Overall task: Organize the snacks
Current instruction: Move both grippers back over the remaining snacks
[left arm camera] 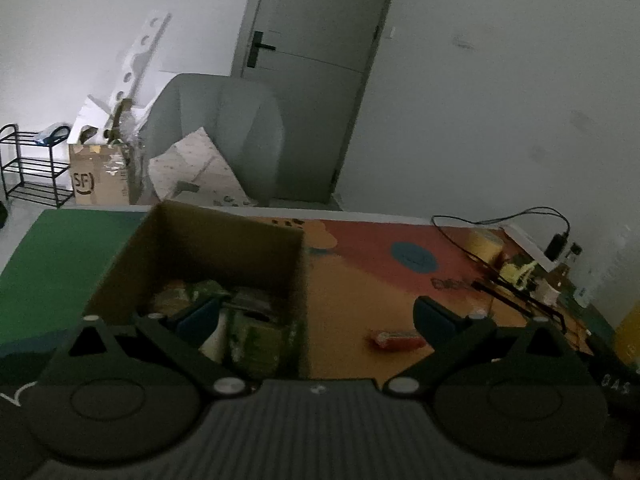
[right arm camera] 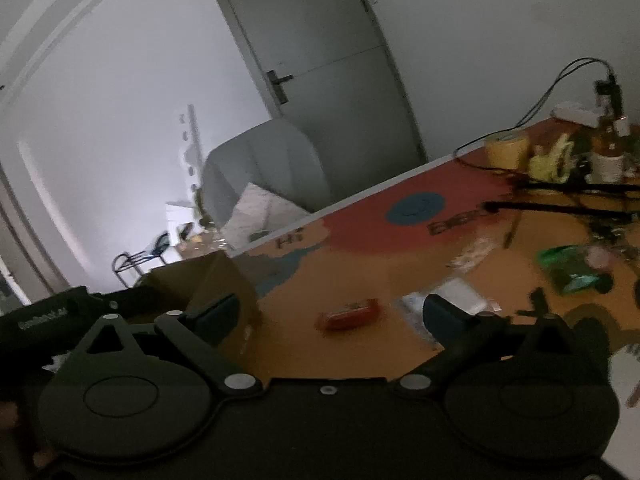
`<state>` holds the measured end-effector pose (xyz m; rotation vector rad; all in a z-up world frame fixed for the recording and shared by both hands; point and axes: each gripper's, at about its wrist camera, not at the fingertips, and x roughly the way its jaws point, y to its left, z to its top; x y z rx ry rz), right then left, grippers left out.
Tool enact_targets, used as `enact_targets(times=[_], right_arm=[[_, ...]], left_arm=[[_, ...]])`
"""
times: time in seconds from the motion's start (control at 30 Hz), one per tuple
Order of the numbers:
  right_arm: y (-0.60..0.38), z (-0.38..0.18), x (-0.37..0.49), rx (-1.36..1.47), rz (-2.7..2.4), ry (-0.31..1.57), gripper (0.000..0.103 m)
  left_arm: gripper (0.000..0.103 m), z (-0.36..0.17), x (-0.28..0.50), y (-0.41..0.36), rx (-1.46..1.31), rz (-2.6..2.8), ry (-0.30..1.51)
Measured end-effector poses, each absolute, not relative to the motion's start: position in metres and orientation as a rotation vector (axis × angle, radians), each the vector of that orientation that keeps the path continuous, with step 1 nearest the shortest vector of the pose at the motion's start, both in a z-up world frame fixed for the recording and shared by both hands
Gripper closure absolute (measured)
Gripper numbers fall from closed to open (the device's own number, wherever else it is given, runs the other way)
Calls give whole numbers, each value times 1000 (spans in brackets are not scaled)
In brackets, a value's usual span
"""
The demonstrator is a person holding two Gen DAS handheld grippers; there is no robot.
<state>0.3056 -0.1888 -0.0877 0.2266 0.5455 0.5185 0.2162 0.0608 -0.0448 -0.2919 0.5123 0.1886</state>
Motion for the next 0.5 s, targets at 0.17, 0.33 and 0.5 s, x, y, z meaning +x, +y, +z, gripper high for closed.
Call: enact_targets(times=[0.17,0.33,0.5], right_arm=[[-204,-91,306,229,487,547,1],[-225,-94,307,239,458,546,0],[-242,-96,309,236,432,541,0]], left_arm=[[0,-47,223,45,-285,154,519],[0,-49,229,31,-275,123,525],[0,-52,235,18,-271,116,529]])
